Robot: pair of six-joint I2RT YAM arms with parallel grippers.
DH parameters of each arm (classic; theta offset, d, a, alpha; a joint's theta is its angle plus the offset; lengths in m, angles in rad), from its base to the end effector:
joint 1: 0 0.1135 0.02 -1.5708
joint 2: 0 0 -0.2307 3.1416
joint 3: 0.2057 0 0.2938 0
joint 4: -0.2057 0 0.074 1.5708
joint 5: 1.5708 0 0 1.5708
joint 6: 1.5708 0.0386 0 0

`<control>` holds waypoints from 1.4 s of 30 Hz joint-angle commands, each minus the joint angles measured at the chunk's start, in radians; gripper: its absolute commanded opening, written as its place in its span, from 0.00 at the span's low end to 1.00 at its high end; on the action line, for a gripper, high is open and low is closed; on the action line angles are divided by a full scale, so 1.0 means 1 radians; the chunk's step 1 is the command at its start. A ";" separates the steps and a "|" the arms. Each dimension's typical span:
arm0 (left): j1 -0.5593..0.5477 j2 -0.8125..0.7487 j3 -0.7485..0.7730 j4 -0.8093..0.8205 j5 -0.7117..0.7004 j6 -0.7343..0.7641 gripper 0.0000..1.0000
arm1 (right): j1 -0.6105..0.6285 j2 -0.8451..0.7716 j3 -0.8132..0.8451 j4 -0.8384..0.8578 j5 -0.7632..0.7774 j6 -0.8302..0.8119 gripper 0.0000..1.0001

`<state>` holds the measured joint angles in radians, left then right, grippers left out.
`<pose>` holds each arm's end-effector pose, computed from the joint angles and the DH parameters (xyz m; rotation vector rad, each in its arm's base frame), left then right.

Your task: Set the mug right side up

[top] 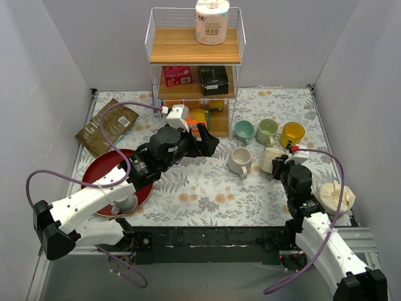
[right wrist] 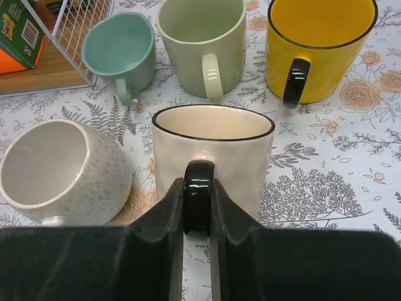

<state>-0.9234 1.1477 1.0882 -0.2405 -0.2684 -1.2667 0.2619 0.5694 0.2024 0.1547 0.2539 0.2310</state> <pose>0.2025 -0.2508 0.3338 -0.5515 1.9861 -1.2177 0.2194 0.0488 0.1672 0.1549 1.7712 0.1295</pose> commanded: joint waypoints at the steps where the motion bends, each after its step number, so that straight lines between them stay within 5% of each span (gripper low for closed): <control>1: 0.015 -0.011 0.010 -0.006 0.006 -0.011 0.98 | 0.051 -0.002 -0.009 0.250 0.129 -0.030 0.01; 9: 0.032 -0.023 -0.007 0.000 0.003 -0.019 0.98 | 0.220 0.046 -0.066 0.256 0.337 0.010 0.03; 12: 0.038 -0.026 -0.011 0.003 0.001 -0.017 0.98 | 0.255 0.061 -0.073 0.250 0.347 0.031 0.22; 21: 0.049 -0.020 -0.005 -0.003 -0.009 0.000 0.98 | 0.280 0.093 -0.063 0.135 0.381 0.143 0.48; 30: 0.058 -0.019 -0.007 -0.005 -0.008 0.009 0.98 | 0.287 0.112 -0.044 0.048 0.374 0.202 0.60; 42: 0.064 -0.049 -0.020 -0.022 -0.060 -0.010 0.98 | 0.287 0.096 0.120 -0.319 0.338 0.393 0.76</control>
<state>-0.8658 1.1423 1.0779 -0.2409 -0.2832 -1.2758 0.5499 0.6933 0.2291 -0.0486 0.5972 0.5499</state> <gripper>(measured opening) 0.982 0.727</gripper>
